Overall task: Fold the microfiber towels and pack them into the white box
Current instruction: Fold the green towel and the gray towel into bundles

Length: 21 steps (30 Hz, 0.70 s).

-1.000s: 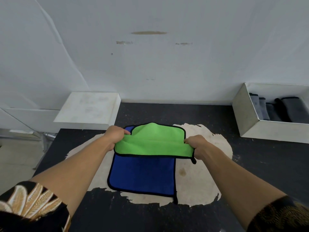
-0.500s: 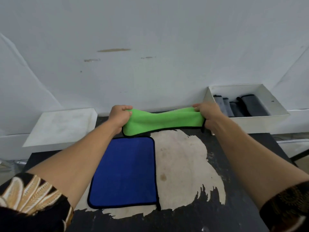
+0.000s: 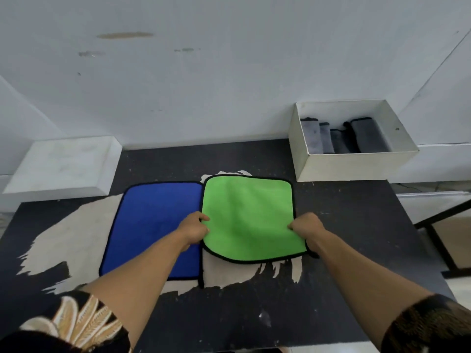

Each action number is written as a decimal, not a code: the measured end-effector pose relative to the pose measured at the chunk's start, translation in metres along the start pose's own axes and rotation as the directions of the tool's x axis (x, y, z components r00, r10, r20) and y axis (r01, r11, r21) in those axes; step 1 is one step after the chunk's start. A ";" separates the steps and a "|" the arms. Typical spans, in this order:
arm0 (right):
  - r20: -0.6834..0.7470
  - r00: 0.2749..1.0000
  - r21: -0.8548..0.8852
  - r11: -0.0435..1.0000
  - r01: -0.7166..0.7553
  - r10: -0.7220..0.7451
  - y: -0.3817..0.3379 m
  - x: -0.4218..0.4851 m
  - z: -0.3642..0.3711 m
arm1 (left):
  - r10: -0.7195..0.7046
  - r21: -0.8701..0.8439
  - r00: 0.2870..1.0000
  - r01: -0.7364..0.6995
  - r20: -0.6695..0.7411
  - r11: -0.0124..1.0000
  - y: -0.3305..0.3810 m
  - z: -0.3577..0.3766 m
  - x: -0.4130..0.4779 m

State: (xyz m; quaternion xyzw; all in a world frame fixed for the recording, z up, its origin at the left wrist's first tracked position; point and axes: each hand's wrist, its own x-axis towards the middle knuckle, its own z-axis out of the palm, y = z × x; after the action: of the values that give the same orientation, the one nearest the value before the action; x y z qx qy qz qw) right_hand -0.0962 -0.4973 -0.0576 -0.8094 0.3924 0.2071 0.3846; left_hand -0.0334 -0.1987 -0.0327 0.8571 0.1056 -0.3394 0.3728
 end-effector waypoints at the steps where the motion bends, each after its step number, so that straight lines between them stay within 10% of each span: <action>1: -0.008 1.000 0.035 0.999 0.030 -0.030 -0.006 0.005 -0.006 | -0.026 -0.078 0.999 0.024 -0.027 0.997 0.008 0.001 0.000; 6: -0.202 0.952 0.390 0.872 0.295 -0.232 -0.075 0.003 -0.065 | -0.004 -0.521 0.947 -0.174 -0.322 0.835 0.086 -0.031 -0.009; 13: -0.287 0.911 0.634 0.655 0.411 -0.295 -0.101 -0.027 -0.123 | 0.138 -0.530 0.866 -0.412 -0.480 0.741 0.115 -0.046 -0.048; 21: -0.152 0.975 0.366 0.906 0.210 -0.165 0.021 -0.007 -0.037 | 0.099 -0.199 0.958 -0.156 -0.269 0.967 0.008 0.034 -0.039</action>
State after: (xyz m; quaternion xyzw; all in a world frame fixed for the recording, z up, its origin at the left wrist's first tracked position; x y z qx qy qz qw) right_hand -0.1156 -0.5316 -0.0396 -0.7643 0.3672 0.0411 0.5285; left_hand -0.0763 -0.2258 -0.0187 0.8527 0.1337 -0.1871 0.4691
